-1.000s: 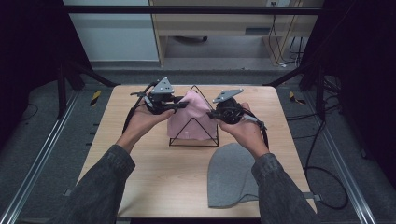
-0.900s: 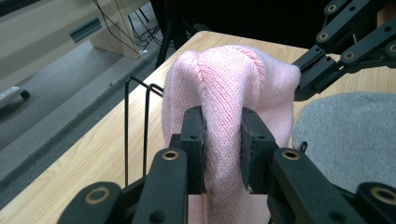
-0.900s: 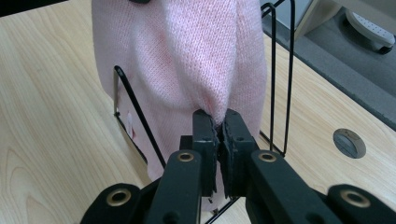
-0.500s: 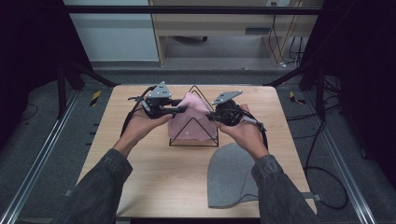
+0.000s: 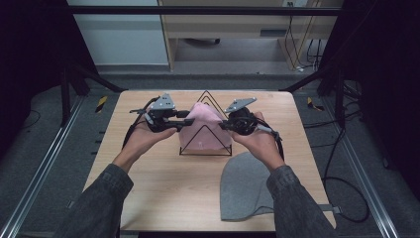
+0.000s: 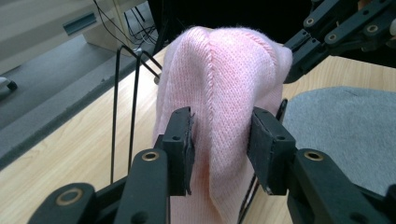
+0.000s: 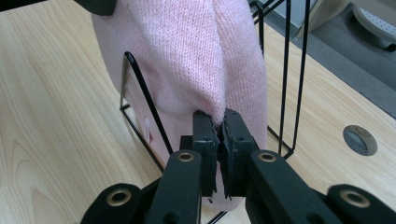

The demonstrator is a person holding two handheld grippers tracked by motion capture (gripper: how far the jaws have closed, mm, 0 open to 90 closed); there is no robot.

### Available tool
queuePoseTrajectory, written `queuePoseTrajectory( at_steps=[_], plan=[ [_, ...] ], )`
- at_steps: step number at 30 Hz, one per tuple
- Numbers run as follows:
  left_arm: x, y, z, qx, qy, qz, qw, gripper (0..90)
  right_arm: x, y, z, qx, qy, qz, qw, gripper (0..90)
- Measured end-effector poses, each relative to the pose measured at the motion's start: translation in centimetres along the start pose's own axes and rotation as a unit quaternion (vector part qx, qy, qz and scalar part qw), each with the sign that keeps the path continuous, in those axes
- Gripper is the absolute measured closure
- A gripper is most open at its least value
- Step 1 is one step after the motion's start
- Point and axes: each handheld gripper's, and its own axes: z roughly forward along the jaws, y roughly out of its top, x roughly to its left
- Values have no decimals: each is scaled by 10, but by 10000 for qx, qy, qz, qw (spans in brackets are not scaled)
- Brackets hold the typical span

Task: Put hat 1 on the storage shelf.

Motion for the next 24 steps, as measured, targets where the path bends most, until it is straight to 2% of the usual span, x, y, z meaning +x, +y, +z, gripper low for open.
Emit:
queuePoseTrajectory(
  at_steps=[5, 7, 15, 24],
  plan=[
    [-2, -6, -1, 11, -11, -41, 10000, 691, 0, -3, 1, 12, 25, 30, 10000, 858],
    [-4, -8, 2, 161, -11, 9, 9999, 710, 0, -7, 3, 43, 28, 47, 10000, 858],
    [-7, -11, 6, 207, -39, -48, 9998, 702, 1, -16, 6, 122, 81, 73, 9999, 857],
    [-8, -12, 6, 203, -39, -82, 9998, 679, 1, -17, 7, 121, 84, 101, 9998, 827]
  ],
)
